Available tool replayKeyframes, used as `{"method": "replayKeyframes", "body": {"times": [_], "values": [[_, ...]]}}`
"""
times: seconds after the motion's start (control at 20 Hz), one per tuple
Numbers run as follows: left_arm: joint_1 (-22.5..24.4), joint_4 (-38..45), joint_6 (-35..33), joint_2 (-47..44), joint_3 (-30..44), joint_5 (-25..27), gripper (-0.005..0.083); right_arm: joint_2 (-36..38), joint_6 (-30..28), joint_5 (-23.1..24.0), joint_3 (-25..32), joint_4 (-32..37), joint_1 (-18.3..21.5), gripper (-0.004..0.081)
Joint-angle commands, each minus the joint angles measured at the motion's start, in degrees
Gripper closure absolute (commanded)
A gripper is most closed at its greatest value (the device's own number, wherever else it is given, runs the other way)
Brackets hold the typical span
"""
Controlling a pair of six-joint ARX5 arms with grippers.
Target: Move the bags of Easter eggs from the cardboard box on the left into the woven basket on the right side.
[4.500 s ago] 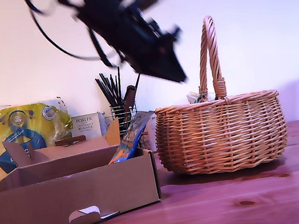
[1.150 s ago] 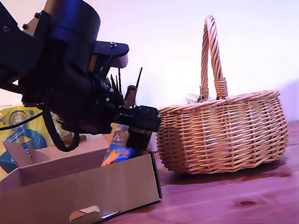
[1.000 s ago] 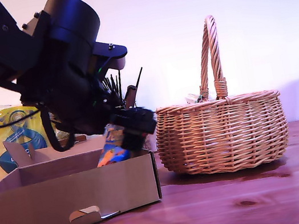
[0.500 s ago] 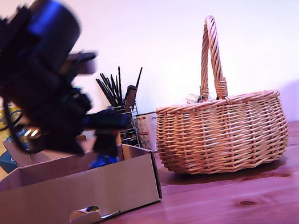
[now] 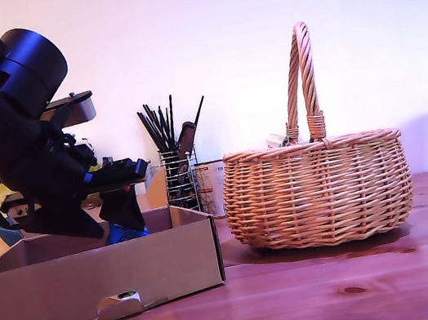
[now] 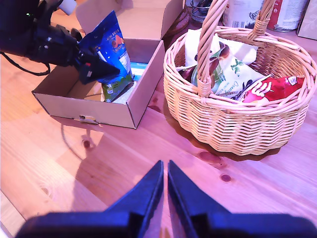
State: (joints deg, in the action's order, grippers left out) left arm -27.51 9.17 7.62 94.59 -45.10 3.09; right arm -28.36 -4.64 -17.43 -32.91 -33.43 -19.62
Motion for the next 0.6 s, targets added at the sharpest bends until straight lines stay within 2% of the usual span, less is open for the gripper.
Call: {"method": "replayKeyframes", "body": {"times": [0.0,0.25,0.4,0.55], "values": [[0.3,-0.9,0.5,0.7,1.4,-0.7,0.028,0.1,-0.4,0.0,-0.6,0.6,-0.2,0.0782],[0.9,-2.3,1.4,1.4,1.4,-1.5,0.0426,0.1,-0.4,0.0,-0.6,0.6,-0.2,0.0782],[0.9,0.7,1.4,1.4,1.4,-1.4,0.0611,0.1,-0.4,0.0,-0.6,0.6,-0.2,0.0782],[0.9,4.3,1.2,1.3,1.1,-1.7,0.0692,0.1,-0.4,0.0,-0.6,0.6,-0.2,0.0782]]}}
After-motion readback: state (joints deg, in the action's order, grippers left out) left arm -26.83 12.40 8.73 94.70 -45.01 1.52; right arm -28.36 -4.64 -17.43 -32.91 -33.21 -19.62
